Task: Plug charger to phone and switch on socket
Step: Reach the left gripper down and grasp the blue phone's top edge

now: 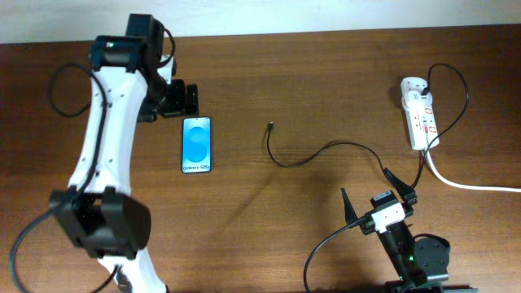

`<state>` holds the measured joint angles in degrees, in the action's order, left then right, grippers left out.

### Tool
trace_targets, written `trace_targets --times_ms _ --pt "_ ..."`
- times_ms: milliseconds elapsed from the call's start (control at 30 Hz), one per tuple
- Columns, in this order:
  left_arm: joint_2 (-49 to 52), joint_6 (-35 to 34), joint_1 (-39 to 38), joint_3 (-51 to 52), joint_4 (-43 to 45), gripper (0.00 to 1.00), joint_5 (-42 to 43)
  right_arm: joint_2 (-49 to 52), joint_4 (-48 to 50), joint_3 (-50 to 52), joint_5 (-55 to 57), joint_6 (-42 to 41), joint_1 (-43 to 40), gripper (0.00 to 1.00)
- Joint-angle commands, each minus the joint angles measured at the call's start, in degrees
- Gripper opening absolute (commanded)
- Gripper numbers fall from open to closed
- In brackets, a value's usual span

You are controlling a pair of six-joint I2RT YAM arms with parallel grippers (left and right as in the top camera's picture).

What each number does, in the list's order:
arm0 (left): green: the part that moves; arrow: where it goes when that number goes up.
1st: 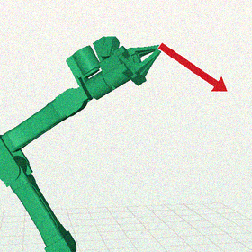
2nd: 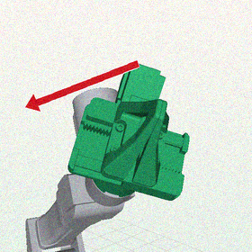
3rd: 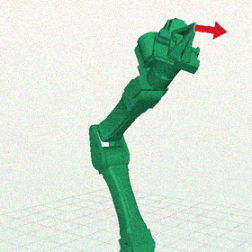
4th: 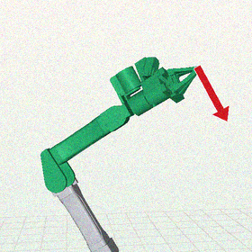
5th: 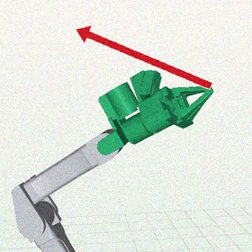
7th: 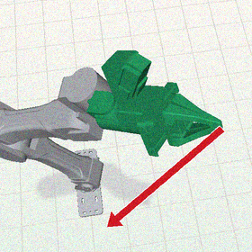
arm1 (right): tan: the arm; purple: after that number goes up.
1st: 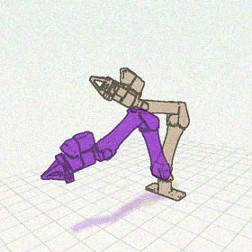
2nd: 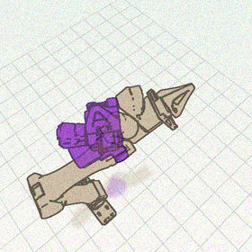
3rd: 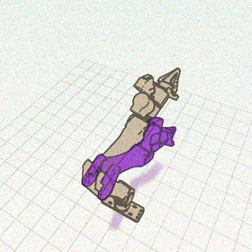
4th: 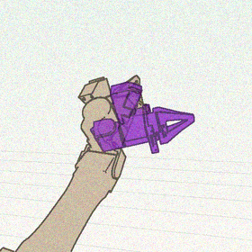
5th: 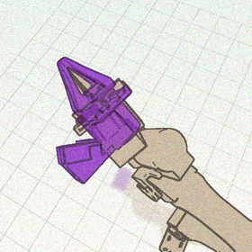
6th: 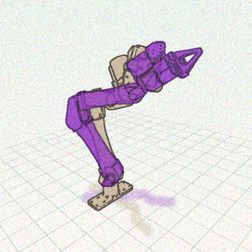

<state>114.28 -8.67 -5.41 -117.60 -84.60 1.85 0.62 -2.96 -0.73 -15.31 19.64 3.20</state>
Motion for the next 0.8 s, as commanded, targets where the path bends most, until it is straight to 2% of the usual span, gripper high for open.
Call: trace_targets --times_ms 0,267,400,500,767 --pt "8.55 -0.02 0.13 -0.24 -0.31 0.99 -0.72 -0.42 -0.07 0.42 -0.55 -0.59 0.50 0.98" --pt "20.65 1.84 -3.43 -0.20 3.56 0.99 -0.61 -0.42 -0.07 0.42 -0.55 -0.59 0.50 0.98" --pt "21.70 1.92 -3.43 -0.17 5.55 0.99 -0.83 -0.42 -0.07 0.42 -0.55 -0.59 0.50 0.98" --pt "21.92 6.40 -3.34 1.38 6.40 0.99 -0.83 -0.42 -0.07 0.42 -0.55 -0.59 0.50 0.98" --pt "23.41 7.23 -2.03 4.33 11.26 0.99 -0.81 -0.42 -0.07 0.42 -0.55 -0.59 0.50 0.98"
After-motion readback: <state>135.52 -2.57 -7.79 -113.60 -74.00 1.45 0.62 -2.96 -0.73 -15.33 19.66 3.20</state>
